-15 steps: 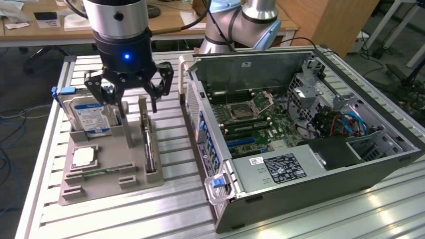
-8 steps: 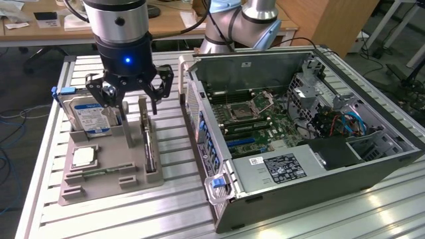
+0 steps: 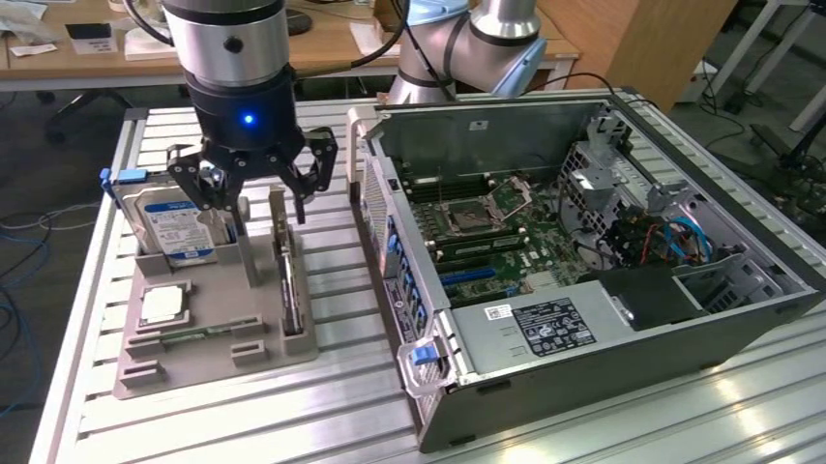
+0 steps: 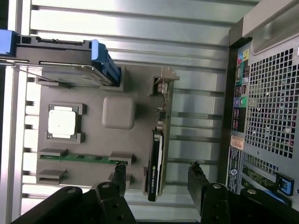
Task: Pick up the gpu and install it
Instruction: 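Pick up the gpu and move the gpu toward the slot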
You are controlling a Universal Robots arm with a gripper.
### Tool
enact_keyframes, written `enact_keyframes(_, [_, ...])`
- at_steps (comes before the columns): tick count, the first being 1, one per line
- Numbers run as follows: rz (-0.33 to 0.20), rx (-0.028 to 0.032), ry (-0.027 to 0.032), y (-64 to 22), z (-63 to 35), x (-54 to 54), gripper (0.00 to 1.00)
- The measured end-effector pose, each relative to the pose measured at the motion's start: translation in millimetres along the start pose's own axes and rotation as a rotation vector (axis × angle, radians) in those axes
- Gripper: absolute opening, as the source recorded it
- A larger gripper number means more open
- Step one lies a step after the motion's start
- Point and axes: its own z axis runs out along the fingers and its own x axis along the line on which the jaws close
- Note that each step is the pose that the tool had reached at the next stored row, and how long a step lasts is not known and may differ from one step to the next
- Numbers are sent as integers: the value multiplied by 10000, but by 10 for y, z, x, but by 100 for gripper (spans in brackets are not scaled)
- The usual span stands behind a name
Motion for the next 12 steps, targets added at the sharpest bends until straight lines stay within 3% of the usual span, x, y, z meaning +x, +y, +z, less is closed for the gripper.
enact_keyframes(12, [1,5,3,-7,145,-2,65])
